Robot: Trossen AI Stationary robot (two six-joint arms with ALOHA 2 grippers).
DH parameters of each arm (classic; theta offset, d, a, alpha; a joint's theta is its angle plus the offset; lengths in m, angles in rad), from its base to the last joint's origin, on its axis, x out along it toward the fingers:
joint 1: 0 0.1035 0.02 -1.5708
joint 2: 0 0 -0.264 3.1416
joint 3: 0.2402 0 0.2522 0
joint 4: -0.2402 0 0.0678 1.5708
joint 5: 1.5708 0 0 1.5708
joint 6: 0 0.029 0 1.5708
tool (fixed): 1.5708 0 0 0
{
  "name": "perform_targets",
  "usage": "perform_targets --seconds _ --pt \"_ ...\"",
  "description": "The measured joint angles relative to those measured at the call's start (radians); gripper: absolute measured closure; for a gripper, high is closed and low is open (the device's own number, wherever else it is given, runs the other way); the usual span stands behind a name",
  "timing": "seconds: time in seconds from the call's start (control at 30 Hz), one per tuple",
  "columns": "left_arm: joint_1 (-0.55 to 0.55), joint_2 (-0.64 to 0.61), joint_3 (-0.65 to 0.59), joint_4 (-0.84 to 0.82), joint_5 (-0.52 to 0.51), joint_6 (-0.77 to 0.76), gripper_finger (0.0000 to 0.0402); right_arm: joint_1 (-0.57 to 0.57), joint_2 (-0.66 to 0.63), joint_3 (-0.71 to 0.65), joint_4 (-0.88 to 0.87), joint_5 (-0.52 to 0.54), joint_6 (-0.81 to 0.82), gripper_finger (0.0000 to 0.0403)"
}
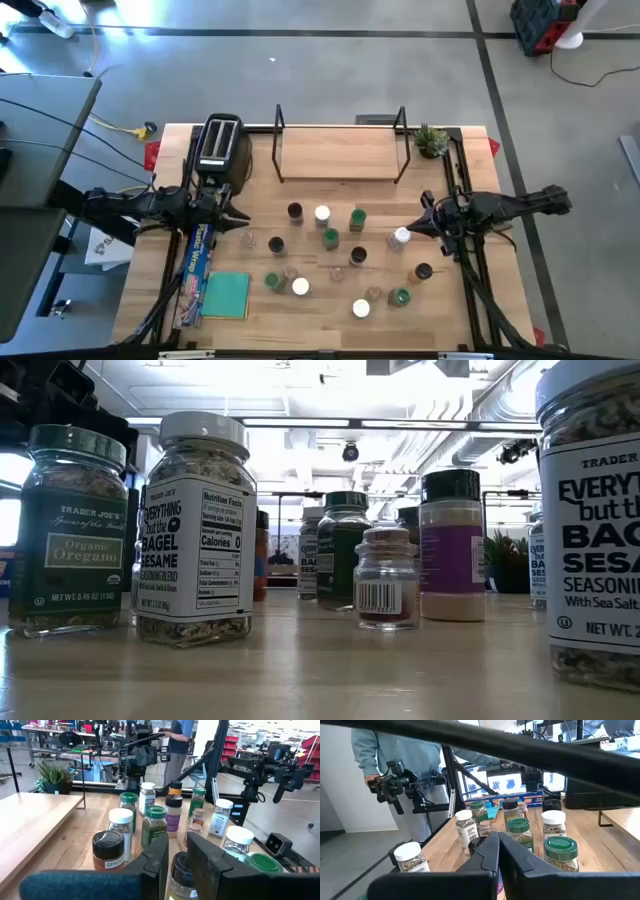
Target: Shelf spices
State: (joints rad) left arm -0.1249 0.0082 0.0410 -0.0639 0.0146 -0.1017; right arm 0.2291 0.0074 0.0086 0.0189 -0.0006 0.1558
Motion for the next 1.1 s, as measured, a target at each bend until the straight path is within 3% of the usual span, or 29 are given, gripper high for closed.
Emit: perform_targets --seconds 1.1 --pt "0.000 0.001 -0.006 0.014 -0.001 0.000 0.0337 0.000 0.000 0.000 0.000 0.000 0.000 0.0402"
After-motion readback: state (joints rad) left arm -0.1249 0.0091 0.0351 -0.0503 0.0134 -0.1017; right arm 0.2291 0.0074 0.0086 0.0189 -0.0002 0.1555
